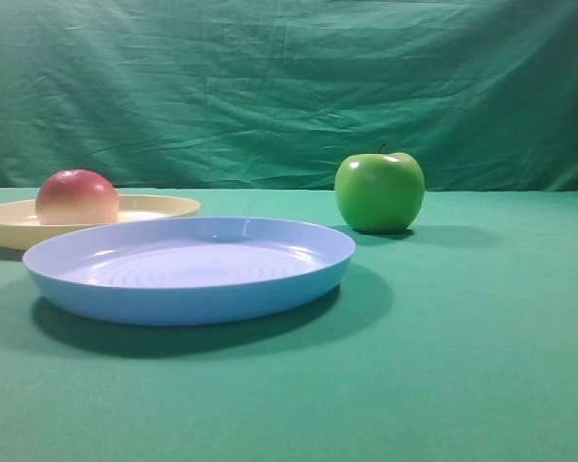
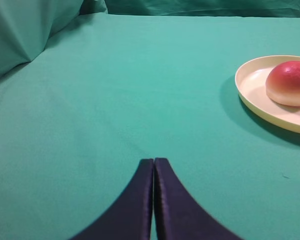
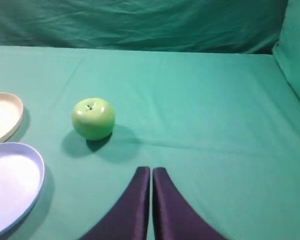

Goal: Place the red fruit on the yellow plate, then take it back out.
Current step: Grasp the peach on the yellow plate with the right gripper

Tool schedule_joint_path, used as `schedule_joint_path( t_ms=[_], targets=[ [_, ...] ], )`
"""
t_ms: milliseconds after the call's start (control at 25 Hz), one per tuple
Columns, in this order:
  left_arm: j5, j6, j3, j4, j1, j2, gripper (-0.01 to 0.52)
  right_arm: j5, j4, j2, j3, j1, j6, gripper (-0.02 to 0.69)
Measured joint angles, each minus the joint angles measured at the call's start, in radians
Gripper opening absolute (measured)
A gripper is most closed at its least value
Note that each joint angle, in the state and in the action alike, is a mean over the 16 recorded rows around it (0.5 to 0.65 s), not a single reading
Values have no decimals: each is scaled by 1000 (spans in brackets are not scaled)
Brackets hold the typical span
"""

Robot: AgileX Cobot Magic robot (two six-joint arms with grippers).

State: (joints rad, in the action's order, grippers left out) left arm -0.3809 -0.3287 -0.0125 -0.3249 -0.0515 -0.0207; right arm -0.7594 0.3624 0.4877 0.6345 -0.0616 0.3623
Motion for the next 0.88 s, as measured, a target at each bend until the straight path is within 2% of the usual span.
schedule_joint_path(
  t_ms=[320, 880],
  targets=[
    [0, 0, 0, 0, 0, 0, 0, -44, 232, 244, 90, -28, 202, 0],
    [0, 0, 0, 0, 0, 0, 0, 47, 622, 697, 227, -181, 569, 0]
  ],
)
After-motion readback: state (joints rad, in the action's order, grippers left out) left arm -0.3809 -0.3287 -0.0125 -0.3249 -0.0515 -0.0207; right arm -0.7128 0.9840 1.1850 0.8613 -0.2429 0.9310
